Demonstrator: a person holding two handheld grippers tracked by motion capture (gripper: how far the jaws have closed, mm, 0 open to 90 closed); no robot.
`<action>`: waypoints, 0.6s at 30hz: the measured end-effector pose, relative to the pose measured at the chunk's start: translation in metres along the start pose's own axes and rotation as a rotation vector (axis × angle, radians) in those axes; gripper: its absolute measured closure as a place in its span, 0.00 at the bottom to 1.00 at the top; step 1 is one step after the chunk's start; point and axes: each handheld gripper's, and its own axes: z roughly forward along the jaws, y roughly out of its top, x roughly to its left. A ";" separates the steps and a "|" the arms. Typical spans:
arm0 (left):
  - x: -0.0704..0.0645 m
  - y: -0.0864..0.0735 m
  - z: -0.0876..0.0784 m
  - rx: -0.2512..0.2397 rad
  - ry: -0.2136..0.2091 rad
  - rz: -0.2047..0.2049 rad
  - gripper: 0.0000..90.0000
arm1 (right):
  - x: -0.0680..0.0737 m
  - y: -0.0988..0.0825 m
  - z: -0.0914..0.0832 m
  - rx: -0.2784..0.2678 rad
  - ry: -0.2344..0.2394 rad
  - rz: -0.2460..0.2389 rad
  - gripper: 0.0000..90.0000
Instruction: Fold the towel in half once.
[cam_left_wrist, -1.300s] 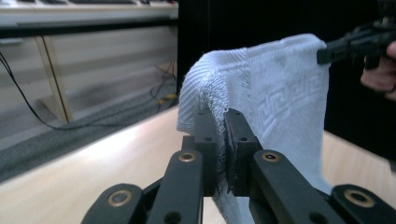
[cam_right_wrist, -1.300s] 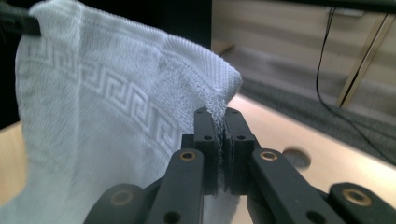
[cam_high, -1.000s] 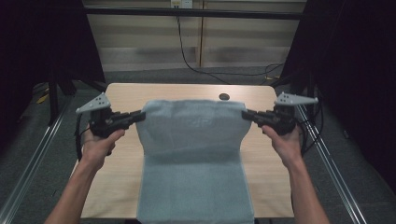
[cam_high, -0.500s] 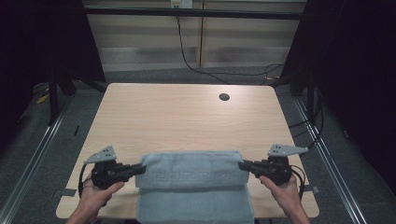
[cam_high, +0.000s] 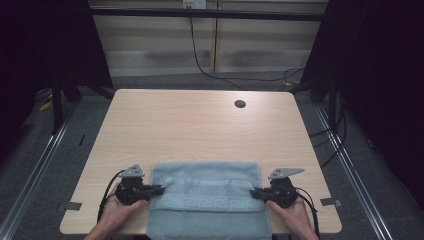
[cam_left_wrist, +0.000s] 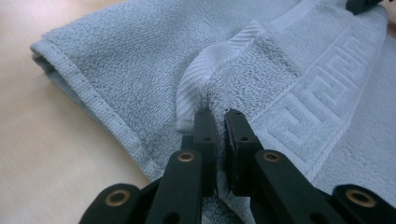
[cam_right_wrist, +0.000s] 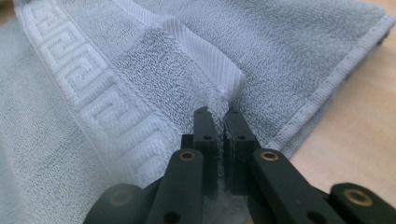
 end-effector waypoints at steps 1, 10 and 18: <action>0.005 0.005 0.003 -0.001 0.007 0.005 0.94 | -0.004 0.003 0.002 -0.003 -0.013 0.005 0.96; 0.060 0.052 0.038 -0.064 0.041 -0.067 0.94 | -0.048 0.052 0.035 -0.025 -0.111 0.032 0.96; 0.090 0.086 0.054 -0.066 0.168 -0.102 0.94 | -0.080 0.085 0.059 -0.061 -0.159 0.076 0.96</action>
